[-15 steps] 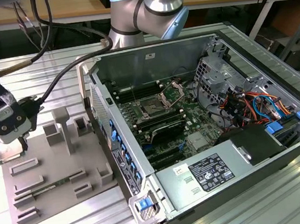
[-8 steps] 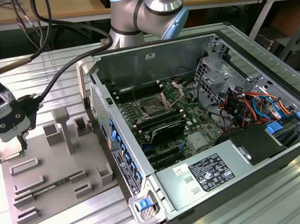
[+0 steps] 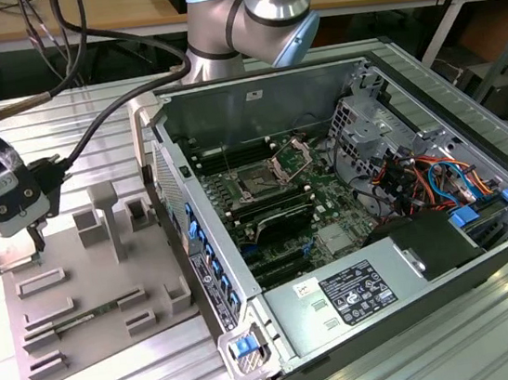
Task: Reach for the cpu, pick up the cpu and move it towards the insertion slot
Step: 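Pick up the cpu and move it towards the insertion slot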
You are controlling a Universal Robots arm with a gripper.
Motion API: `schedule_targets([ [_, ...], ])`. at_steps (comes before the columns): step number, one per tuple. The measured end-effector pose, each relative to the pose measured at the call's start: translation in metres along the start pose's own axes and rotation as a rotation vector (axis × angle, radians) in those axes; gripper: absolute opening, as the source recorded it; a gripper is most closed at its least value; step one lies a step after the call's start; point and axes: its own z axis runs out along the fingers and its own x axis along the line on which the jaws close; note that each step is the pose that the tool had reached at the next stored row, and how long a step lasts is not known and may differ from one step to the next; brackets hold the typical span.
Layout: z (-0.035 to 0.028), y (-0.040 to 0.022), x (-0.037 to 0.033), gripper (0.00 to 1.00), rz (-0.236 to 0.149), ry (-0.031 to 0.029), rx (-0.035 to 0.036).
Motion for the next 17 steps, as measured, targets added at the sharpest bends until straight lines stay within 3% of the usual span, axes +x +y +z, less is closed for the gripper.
schedule_targets([
  [17, -0.0092, 0.0003, 0.0, 0.55, 0.0, 0.0, 0.0],
])
